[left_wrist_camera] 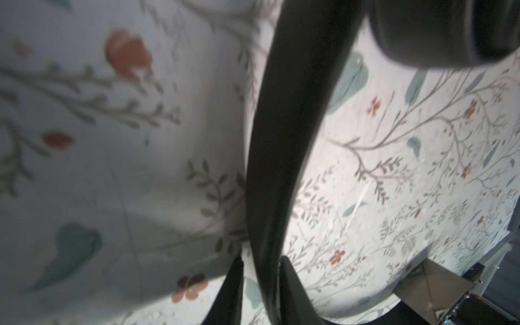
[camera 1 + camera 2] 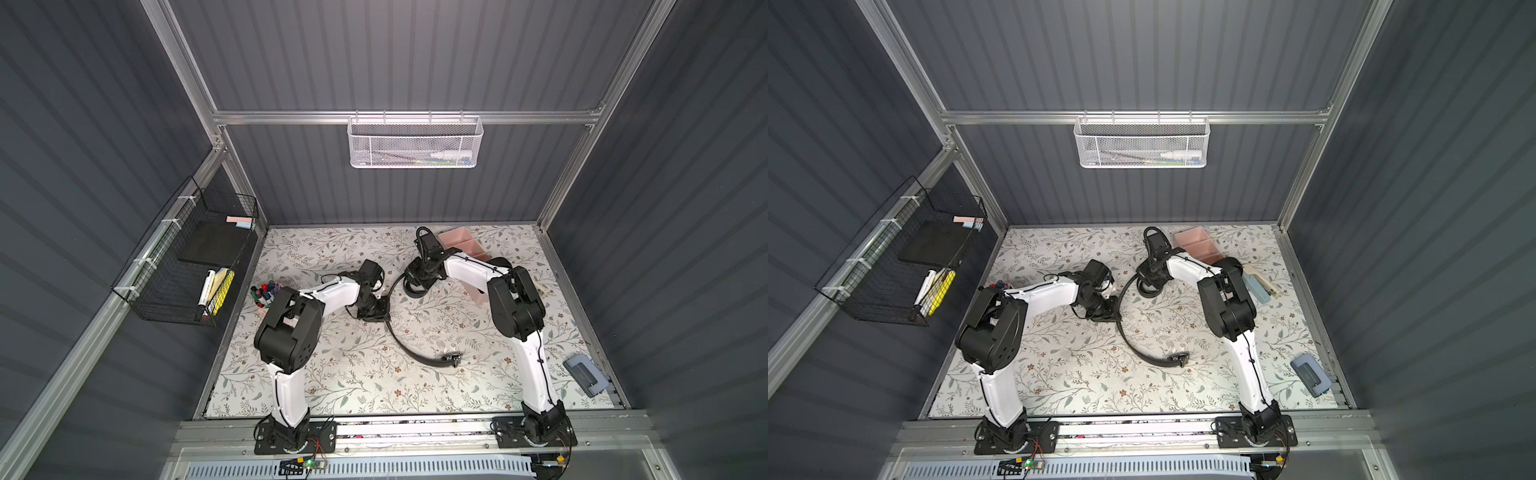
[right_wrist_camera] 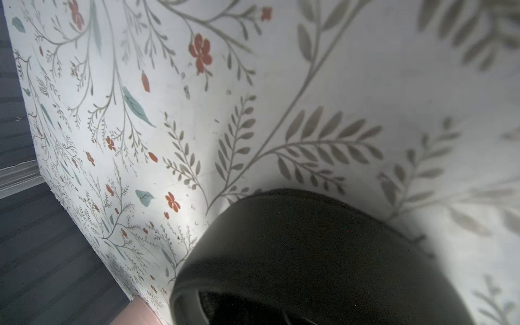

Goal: Place the belts into the storage roll
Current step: Roll the belt at the center of the board.

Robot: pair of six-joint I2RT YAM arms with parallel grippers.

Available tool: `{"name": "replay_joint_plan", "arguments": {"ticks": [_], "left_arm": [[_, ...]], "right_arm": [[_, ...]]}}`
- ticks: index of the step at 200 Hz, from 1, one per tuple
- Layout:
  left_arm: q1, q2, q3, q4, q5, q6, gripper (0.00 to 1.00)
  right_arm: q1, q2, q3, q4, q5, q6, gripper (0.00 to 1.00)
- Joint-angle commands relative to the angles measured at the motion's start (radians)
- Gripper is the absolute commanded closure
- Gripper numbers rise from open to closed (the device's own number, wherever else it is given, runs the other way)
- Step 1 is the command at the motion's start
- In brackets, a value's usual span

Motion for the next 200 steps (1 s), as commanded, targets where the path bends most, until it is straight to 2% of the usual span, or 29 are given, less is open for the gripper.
{"name": "replay_joint_plan", "arguments": {"ticks": [1,22,50,95,119,139,173,194,200], "left_arm": [[-0.075,-0.037,-0.071,0.016,0.023,-0.091,0.75],[-0.13,-0.042,-0.098,0.077,0.022,-0.173,0.73],[-0.154,-0.012,-0.136,0.156,0.048,-0.263,0.7],[-0.169,0.013,-0.115,0.164,0.077,-0.287,0.64],[-0.169,0.04,-0.079,0.141,0.098,-0.278,0.51],[-0.169,0.033,-0.027,0.041,0.098,-0.226,0.38],[-0.153,-0.012,0.106,-0.173,0.014,-0.068,0.17],[-0.126,-0.057,0.164,-0.189,-0.021,-0.013,0.01],[-0.115,-0.065,0.173,-0.182,-0.024,0.001,0.01]], "right_arm": [[-0.016,0.039,0.072,-0.021,-0.007,0.016,1.0],[-0.014,0.064,0.109,-0.025,-0.035,0.007,1.0],[-0.004,0.062,0.082,-0.025,-0.069,0.02,1.0],[0.019,0.011,-0.067,0.022,-0.093,0.04,1.0],[0.024,0.01,-0.109,0.031,-0.093,0.056,1.0],[0.021,0.008,-0.149,0.068,-0.134,0.081,1.0],[0.01,0.011,-0.165,0.103,-0.152,0.094,1.0],[0.003,0.007,-0.176,0.125,-0.166,0.097,1.0],[0.0,0.006,-0.179,0.133,-0.172,0.097,1.0]]}}
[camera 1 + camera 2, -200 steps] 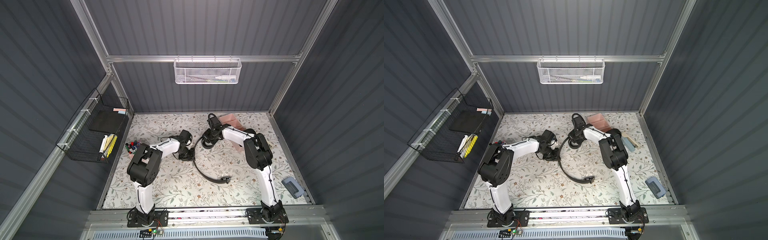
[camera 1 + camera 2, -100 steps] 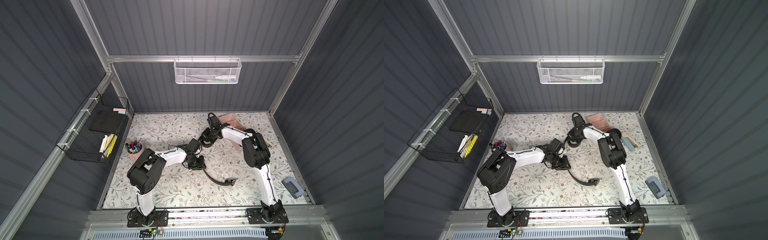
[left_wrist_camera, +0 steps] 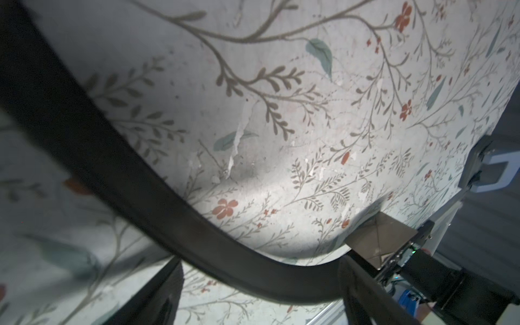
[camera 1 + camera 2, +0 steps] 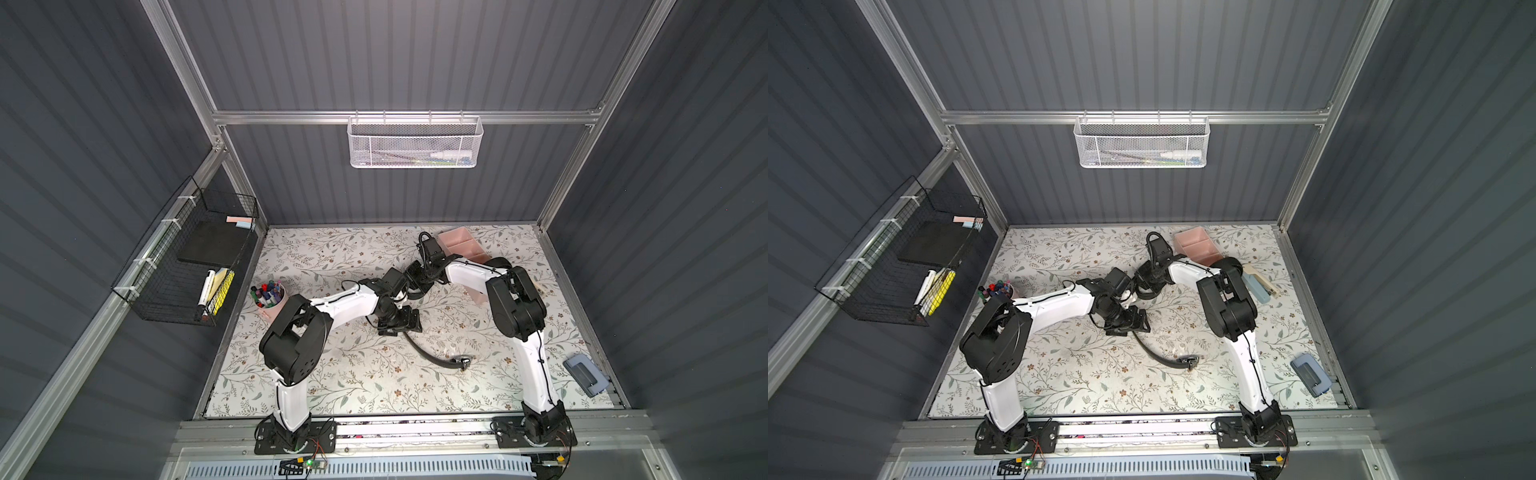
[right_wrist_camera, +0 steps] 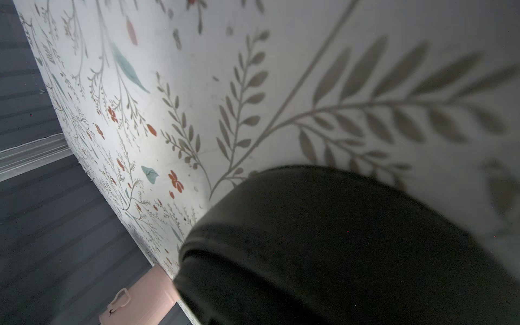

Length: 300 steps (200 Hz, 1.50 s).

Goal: Place the belts into the storage roll
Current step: Roll the belt at the center of the board.

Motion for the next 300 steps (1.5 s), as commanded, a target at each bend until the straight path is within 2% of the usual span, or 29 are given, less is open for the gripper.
{"name": "replay_joint_plan", "arguments": {"ticks": [1,31,53,86,103,118,152,209,221,264,283,300], "left_arm": [[0.039,-0.06,0.07,-0.099,-0.073,0.113,0.01],[0.121,-0.052,0.093,-0.014,-0.076,0.106,0.01],[0.165,0.018,0.136,0.022,-0.068,0.091,0.01],[0.172,0.134,0.23,0.037,-0.066,0.1,0.01],[0.175,0.161,0.23,0.106,-0.058,0.077,0.02],[0.177,0.177,0.22,0.185,-0.003,0.043,0.04],[0.177,0.218,0.22,0.24,0.023,0.026,0.1],[0.173,0.258,0.233,0.302,-0.03,-0.066,0.25],[0.163,0.27,0.242,0.296,-0.041,-0.079,0.3],[0.12,0.29,0.241,0.334,-0.09,-0.135,0.39],[0.107,0.304,0.255,0.333,-0.095,-0.149,0.45],[0.103,0.314,0.269,0.311,-0.109,-0.162,0.56]], "right_arm": [[0.002,0.028,-0.046,-0.037,-0.027,0.062,1.0],[-0.008,0.022,-0.052,-0.031,-0.048,0.049,1.0],[-0.016,0.016,-0.058,-0.028,-0.06,0.043,1.0],[-0.027,0.014,-0.052,-0.031,-0.073,0.034,1.0],[-0.029,0.014,-0.049,-0.033,-0.076,0.033,1.0],[-0.029,0.015,-0.046,-0.032,-0.077,0.035,1.0],[-0.029,0.021,-0.041,-0.028,-0.086,0.048,1.0],[-0.017,0.024,-0.036,-0.017,-0.099,0.072,1.0],[-0.014,0.021,-0.043,-0.007,-0.103,0.083,1.0],[-0.003,0.004,-0.077,0.038,-0.123,0.123,1.0],[0.001,-0.008,-0.09,0.047,-0.129,0.129,1.0],[0.004,-0.018,-0.097,0.048,-0.138,0.126,1.0]]}}
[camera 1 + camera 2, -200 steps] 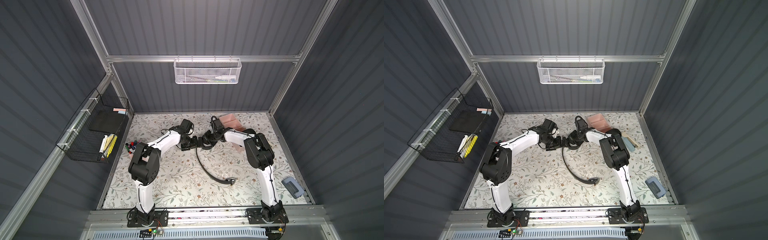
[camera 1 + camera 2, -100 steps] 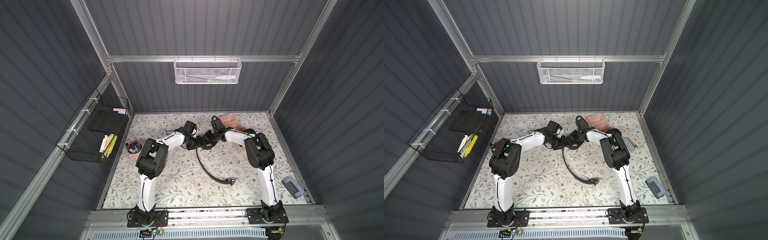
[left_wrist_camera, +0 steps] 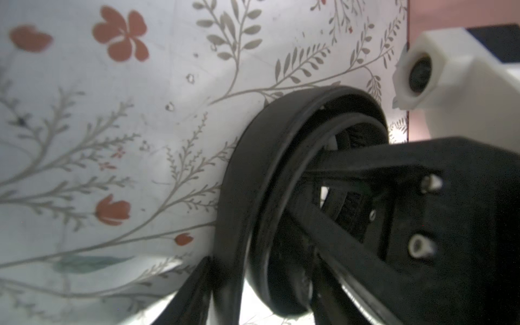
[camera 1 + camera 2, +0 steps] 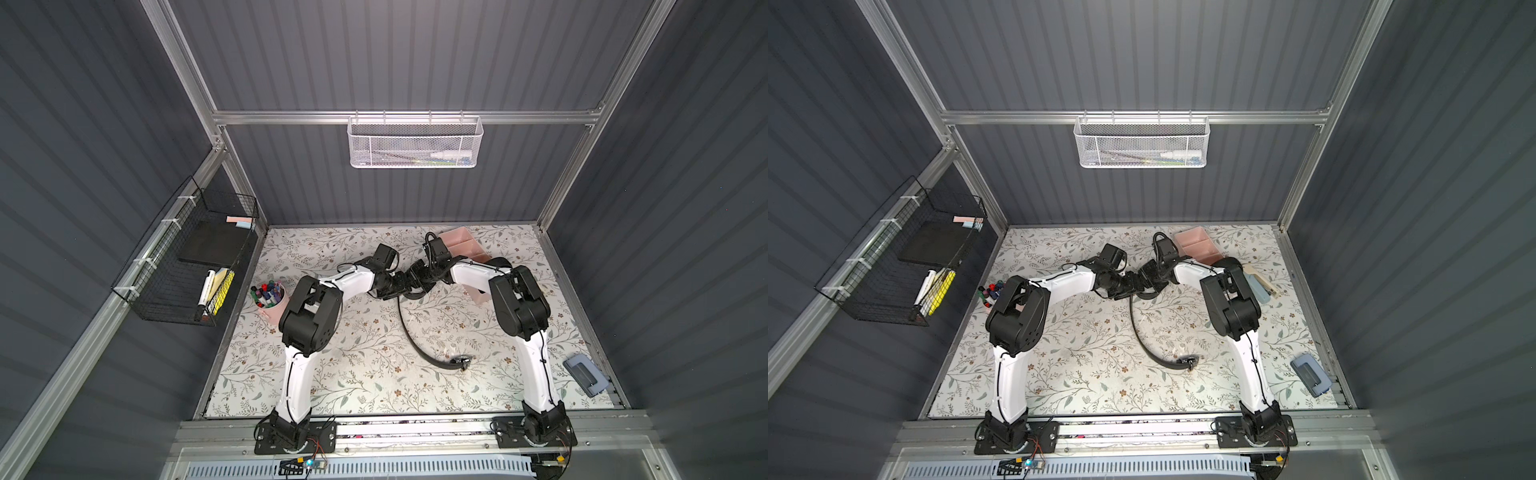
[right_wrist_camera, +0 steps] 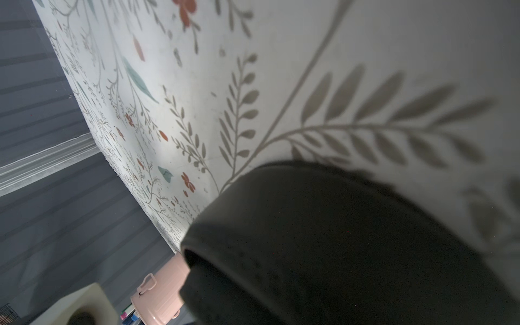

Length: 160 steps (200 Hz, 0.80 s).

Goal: Place the belts into the storage roll
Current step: Roll the belt at the center of the board.

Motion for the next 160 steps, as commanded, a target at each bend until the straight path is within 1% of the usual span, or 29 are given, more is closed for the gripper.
{"name": "replay_joint_plan", "arguments": {"ticks": [1,38,68,72,83,94,107,122,136,160], "left_arm": [[-0.031,0.051,0.039,0.025,-0.028,-0.031,0.57],[-0.034,0.074,0.092,-0.048,-0.056,-0.037,0.7],[-0.037,0.089,0.145,-0.149,-0.096,-0.017,0.86],[-0.037,0.091,0.152,-0.166,-0.099,-0.009,0.89],[-0.037,0.097,0.17,-0.203,-0.108,0.005,0.93],[-0.037,0.1,0.184,-0.246,-0.111,0.025,0.93],[-0.037,0.096,0.19,-0.289,-0.109,0.04,0.94],[-0.035,0.087,0.193,-0.314,-0.109,0.055,0.93],[-0.029,0.082,0.204,-0.368,-0.119,0.072,0.93],[-0.016,0.077,0.239,-0.487,-0.146,0.156,0.93]], "right_arm": [[0.034,0.001,-0.041,-0.039,-0.061,0.072,1.0],[0.032,-0.028,-0.061,-0.041,-0.068,0.053,1.0],[0.017,-0.062,-0.053,-0.05,-0.07,0.024,0.75],[0.014,-0.069,-0.05,-0.05,-0.071,0.019,0.71],[0.0,-0.09,-0.04,-0.047,-0.072,-0.002,0.6],[-0.017,-0.113,-0.025,-0.047,-0.081,-0.034,0.52],[-0.041,-0.148,-0.007,-0.053,-0.096,-0.073,0.48],[-0.073,-0.203,0.002,-0.072,-0.112,-0.125,0.46],[-0.092,-0.259,0.014,-0.134,-0.116,-0.205,0.46],[-0.099,-0.344,0.027,-0.326,-0.14,-0.363,0.46]]}}
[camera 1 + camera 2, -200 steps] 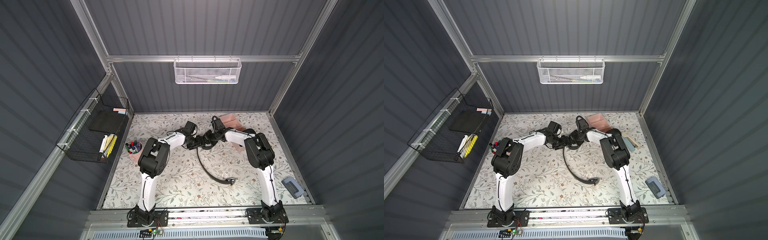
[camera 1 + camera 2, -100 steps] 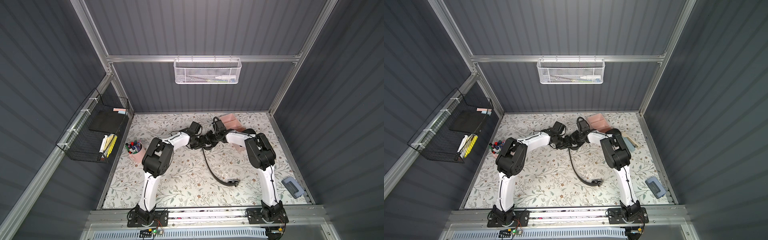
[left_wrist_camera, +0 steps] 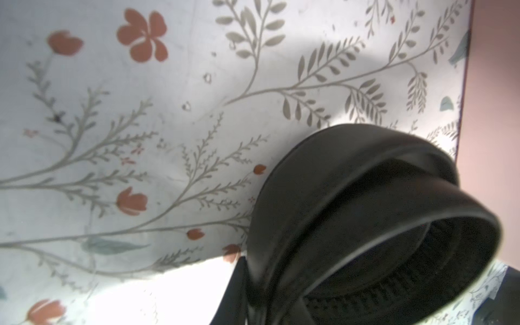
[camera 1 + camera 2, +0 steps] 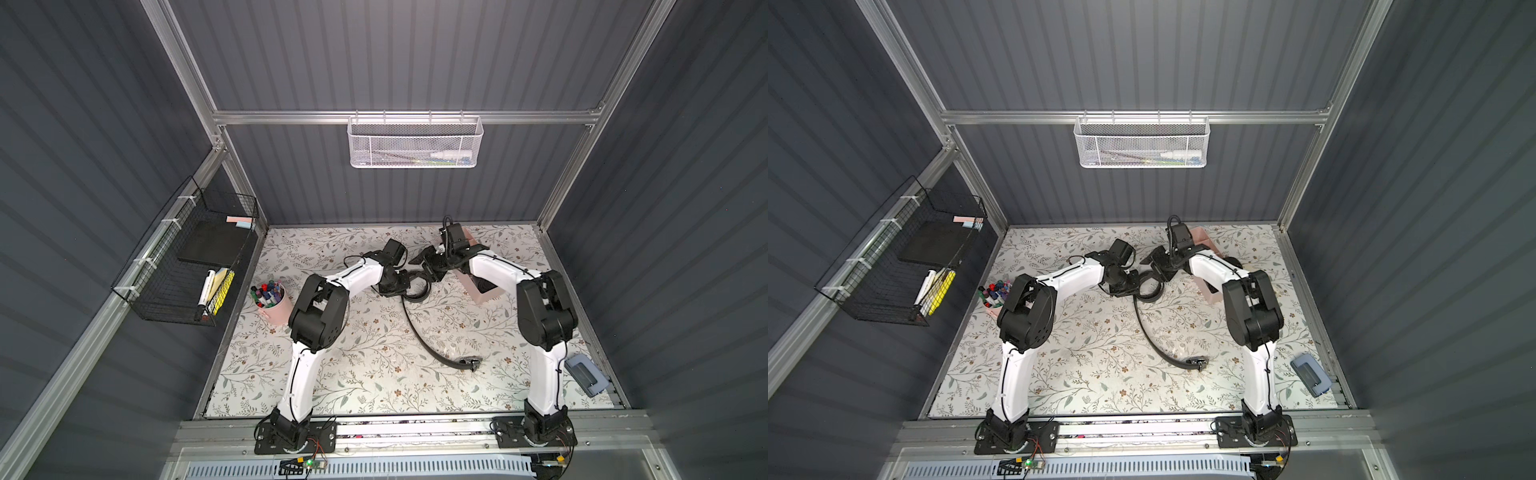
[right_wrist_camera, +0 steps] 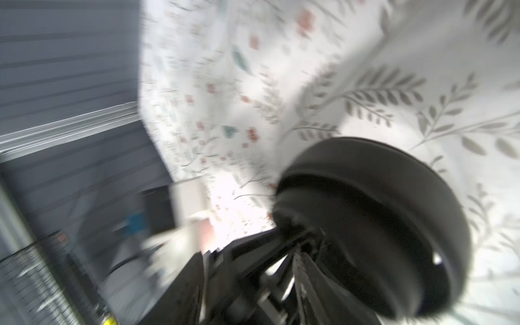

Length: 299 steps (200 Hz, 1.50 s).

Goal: Place the belts into the storage roll
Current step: Roll the belt at the center of the board.

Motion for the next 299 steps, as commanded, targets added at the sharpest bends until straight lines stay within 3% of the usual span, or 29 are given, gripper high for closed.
{"name": "replay_joint_plan", "arguments": {"ticks": [1,26,47,78,101,120,189,223,246,285,299], "left_arm": [[0.009,0.009,0.04,-0.193,-0.027,0.106,0.93],[0.025,-0.016,0.036,-0.296,-0.069,0.198,0.93],[0.032,-0.029,0.033,-0.371,-0.103,0.259,0.93],[0.033,-0.048,0.02,-0.439,-0.169,0.323,0.92],[0.034,-0.051,0.007,-0.466,-0.193,0.342,0.92],[0.033,-0.048,0.006,-0.487,-0.248,0.379,0.92],[0.032,-0.097,-0.075,-0.526,-0.284,0.408,0.92],[0.032,-0.121,-0.111,-0.524,-0.28,0.427,0.92],[0.032,-0.131,-0.127,-0.515,-0.269,0.43,0.91],[0.032,-0.126,-0.131,-0.502,-0.256,0.424,0.91],[0.032,-0.125,-0.133,-0.503,-0.269,0.424,0.91]], "right_arm": [[-0.011,-0.097,0.034,-0.198,-0.048,-0.183,0.46],[0.031,-0.209,-0.079,-0.334,-0.107,-0.329,0.51],[0.135,-0.327,-0.217,-0.345,-0.11,-0.392,0.53],[0.307,-0.395,-0.387,-0.301,-0.149,-0.344,0.53],[0.375,-0.386,-0.48,-0.203,-0.164,-0.29,0.54],[0.389,-0.34,-0.492,-0.193,-0.153,-0.302,0.54],[0.371,-0.153,-0.442,-0.253,-0.07,-0.415,0.56],[0.274,-0.134,-0.417,-0.293,-0.034,-0.457,0.59],[0.294,-0.184,-0.3,-0.356,0.009,-0.539,0.59],[0.375,-0.225,-0.378,-0.161,-0.231,-0.459,0.58],[0.426,-0.204,-0.41,-0.159,-0.253,-0.46,0.58]]}}
